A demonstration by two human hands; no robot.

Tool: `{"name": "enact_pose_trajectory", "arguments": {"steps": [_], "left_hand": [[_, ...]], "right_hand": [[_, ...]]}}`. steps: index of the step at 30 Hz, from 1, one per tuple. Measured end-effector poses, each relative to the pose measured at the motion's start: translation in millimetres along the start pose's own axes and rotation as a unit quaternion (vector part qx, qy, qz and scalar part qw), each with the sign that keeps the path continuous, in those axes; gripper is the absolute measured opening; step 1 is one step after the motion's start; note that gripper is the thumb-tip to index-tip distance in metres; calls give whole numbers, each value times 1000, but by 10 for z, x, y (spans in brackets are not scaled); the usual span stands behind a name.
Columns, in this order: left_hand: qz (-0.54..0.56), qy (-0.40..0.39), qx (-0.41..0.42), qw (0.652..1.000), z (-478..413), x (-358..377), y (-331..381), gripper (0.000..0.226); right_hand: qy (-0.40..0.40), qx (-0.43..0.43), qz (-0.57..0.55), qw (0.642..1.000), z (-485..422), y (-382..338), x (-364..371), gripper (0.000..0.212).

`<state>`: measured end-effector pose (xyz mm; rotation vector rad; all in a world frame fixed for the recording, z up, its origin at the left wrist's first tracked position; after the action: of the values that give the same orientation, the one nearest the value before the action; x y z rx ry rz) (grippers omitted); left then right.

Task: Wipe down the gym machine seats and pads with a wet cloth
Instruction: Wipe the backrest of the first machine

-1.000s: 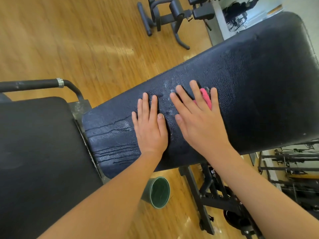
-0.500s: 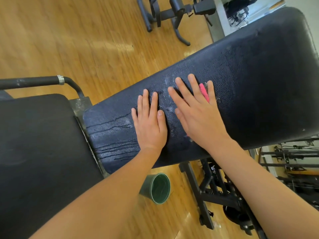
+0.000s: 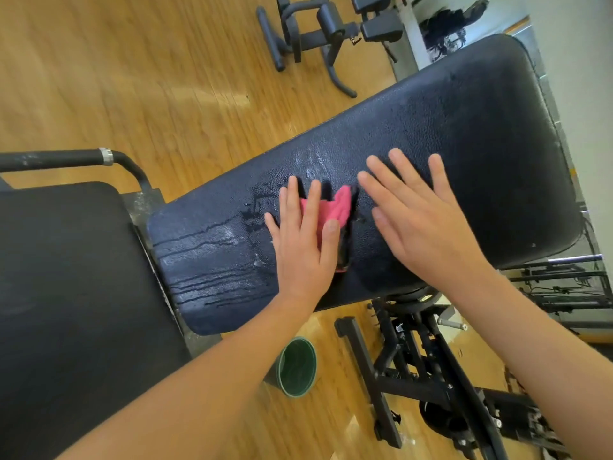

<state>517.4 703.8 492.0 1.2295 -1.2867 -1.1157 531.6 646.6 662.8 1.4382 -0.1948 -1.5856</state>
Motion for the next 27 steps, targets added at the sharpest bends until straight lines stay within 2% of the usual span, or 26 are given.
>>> {"name": "enact_pose_trajectory", "arguments": {"steps": [6,11,16,21,27], "left_hand": [[-15,-18,4,1000,-7,-11,-65,53],[-27,14,3,1000,-50,10,-68,49],[25,98,-5,995,-294,-86,-7,43],[52,183,-71,979,-813,-369,45,44],[10,132,-86,987,-664,-235,-6,49]], "right_hand": [[-24,15,76,997,104,187,102,50],[-10,16,103,995,102,146,147,53],[1,17,110,994,96,160,168,53],[-3,23,118,993,71,160,181,55],[-16,29,123,992,48,151,197,62]]}}
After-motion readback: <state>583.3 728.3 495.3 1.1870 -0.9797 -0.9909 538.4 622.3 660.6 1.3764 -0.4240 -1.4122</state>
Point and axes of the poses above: each hand's wrist, its own z-axis away from the middle knuckle, its own x-axis out of the palm, y = z × x, the point moved 6 cm from there along -z, towards the middle knuckle, and after that the axes turned 13 degrees about -y, right-handed, at the moved point
